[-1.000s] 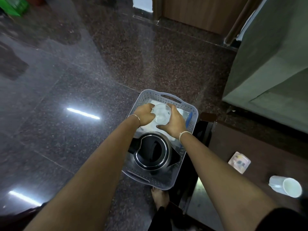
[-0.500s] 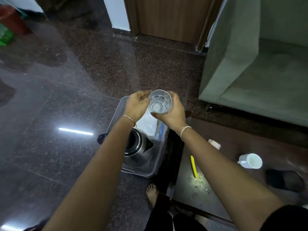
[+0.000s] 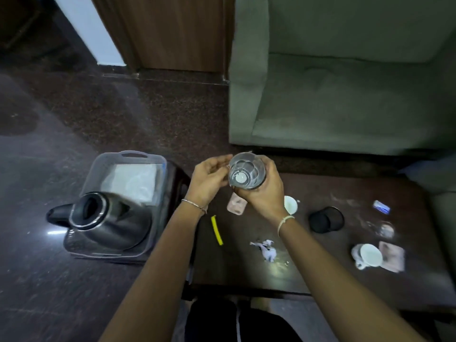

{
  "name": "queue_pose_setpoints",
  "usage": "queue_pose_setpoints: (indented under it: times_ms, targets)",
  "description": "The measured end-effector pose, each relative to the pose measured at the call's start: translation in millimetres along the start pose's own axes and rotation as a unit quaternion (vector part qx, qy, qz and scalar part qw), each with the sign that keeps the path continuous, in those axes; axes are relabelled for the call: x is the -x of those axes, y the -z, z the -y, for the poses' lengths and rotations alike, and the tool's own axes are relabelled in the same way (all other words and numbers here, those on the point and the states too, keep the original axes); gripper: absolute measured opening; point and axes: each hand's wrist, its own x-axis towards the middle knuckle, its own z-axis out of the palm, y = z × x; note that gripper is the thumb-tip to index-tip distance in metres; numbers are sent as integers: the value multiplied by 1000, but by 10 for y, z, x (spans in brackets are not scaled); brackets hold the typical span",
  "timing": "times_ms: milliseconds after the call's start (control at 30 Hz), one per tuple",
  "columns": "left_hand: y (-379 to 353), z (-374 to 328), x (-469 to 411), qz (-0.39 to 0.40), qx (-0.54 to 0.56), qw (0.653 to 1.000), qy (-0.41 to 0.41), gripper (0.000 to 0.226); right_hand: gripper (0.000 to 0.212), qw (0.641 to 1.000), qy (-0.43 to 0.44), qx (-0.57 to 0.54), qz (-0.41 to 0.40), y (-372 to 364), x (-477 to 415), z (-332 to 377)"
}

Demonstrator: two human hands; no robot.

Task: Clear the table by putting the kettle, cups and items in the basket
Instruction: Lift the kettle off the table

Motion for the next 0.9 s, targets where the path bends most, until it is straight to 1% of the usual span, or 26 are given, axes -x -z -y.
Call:
queue_pose_setpoints:
  times_ms: [233, 433, 533, 667, 800, 900]
  targets:
    - [-1132, 334, 186, 72, -47, 996, 40, 26, 72, 995, -68, 26, -66, 1037, 376, -556]
    - [-1785, 789, 243, 135, -105, 981, 90, 26, 71, 985, -140, 51, -90, 1615, 763, -1069]
    - [-2021, 1071, 248, 160, -143, 967, 135, 22, 71, 974, -196, 69, -90, 1763, 933, -1377]
    - [-2270, 1458, 227, 188, -192, 947, 179, 30, 68, 959, -256, 92, -78, 1809, 1102, -1816]
    - [-2409, 1809, 189, 183, -222, 934, 213, 32, 66, 946, -293, 128, -46, 1774, 1235, -2215]
    - [-2470, 2025, 140, 177, -226, 928, 237, 30, 73, 939, -313, 143, -16, 1736, 1294, -2455]
